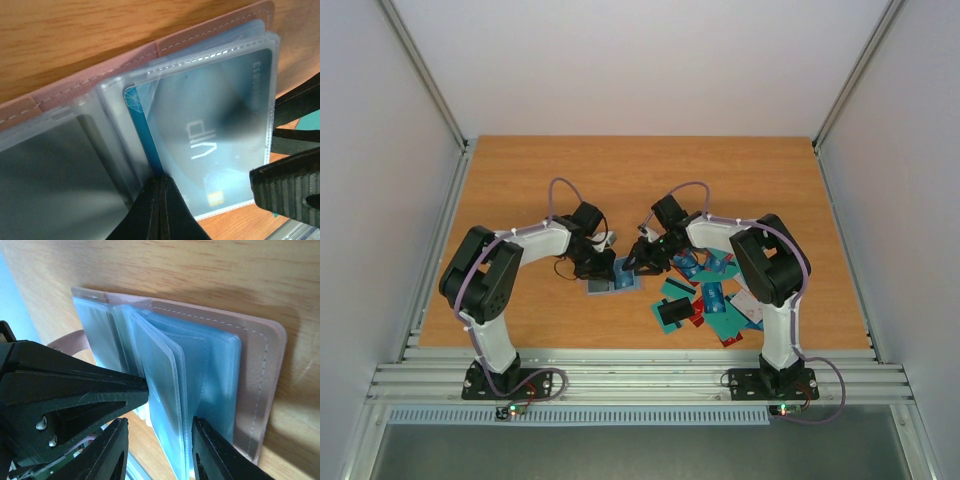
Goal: Put the credit cards into the card holder
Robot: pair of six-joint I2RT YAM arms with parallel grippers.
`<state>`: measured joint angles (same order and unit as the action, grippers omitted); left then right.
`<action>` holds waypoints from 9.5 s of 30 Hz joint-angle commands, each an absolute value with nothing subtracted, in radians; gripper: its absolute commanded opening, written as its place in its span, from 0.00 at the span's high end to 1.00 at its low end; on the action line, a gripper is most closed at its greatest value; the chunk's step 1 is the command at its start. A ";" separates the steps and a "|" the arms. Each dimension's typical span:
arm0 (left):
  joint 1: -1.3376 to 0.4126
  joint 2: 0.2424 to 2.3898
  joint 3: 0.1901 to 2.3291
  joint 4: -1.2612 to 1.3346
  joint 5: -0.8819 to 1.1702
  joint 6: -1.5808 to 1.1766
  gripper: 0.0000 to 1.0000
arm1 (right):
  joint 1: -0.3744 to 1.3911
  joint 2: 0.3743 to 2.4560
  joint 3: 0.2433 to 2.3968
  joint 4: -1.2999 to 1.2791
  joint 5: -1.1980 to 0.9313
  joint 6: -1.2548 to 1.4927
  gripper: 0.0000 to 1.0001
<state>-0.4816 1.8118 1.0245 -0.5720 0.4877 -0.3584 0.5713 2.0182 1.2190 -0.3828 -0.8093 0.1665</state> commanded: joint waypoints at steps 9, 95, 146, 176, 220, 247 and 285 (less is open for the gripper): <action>-0.489 1.734 1.049 -0.619 0.474 -0.373 1.00 | 0.587 1.999 1.233 -0.401 -0.851 0.184 0.66; -0.918 1.874 1.320 -0.459 0.447 -0.823 0.80 | 0.143 1.483 0.871 -0.898 -0.348 0.077 0.54; -0.877 2.270 1.576 -0.612 0.575 -0.468 0.95 | 0.063 1.389 0.786 -0.883 -0.446 0.041 0.55; -0.792 2.219 1.490 -0.609 0.596 -0.426 0.95 | 0.247 1.530 0.693 -0.659 -0.788 0.198 0.56; -0.907 1.887 1.232 -0.654 0.483 -0.322 0.90 | 0.278 1.737 0.854 -0.771 -0.627 -0.046 0.62; -0.920 1.958 1.291 -0.525 0.617 -0.493 0.88 | 0.322 1.304 0.674 -0.882 -0.541 0.138 0.62; -1.138 1.830 1.195 -0.445 0.313 -1.029 0.73 | 0.183 1.647 0.699 -0.724 -0.606 0.017 0.68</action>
<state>-1.1149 1.8606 1.1797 -0.4377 0.3897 -0.9375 0.2111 1.6085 0.7410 -0.7540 -0.6556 0.0536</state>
